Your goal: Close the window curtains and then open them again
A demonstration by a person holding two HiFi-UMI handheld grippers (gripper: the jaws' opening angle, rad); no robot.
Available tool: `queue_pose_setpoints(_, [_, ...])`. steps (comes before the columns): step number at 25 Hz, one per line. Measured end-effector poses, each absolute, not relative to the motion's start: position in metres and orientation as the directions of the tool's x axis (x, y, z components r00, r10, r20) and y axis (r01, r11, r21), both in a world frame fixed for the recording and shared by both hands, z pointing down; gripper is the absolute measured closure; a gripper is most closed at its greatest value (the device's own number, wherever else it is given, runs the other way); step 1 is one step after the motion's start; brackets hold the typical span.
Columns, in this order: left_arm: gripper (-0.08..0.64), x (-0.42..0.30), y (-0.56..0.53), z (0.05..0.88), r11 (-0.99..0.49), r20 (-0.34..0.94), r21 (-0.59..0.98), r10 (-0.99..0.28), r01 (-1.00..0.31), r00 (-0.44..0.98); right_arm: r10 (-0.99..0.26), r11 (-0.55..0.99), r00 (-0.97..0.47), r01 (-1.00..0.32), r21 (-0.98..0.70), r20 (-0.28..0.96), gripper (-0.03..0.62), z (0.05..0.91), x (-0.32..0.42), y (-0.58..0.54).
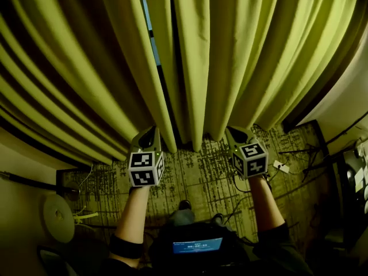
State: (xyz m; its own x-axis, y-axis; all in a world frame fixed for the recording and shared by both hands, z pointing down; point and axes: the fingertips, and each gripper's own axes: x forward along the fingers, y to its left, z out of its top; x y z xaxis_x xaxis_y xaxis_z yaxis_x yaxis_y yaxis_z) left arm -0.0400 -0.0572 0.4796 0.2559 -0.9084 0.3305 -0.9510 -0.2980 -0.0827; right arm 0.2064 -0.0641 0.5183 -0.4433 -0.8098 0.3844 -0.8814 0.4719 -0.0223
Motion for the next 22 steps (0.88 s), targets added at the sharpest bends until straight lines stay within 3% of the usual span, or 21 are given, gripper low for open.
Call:
queue_pose_setpoints(9, [0.560, 0.002, 0.023, 0.509, -0.236, 0.390, -0.037, -0.898, -0.971, 0.203, -0.765, 0.508, -0.498, -0.856, -0.092, 0.409, 0.577, 0.553, 0.263, 0.000])
queue_pose_setpoints(22, [0.560, -0.025, 0.114, 0.543, -0.196, 0.445, 0.010, -0.877, -0.981, 0.180, -0.732, 0.506, -0.511, -0.851, -0.142, 0.450, 0.577, 0.591, 0.251, 0.074])
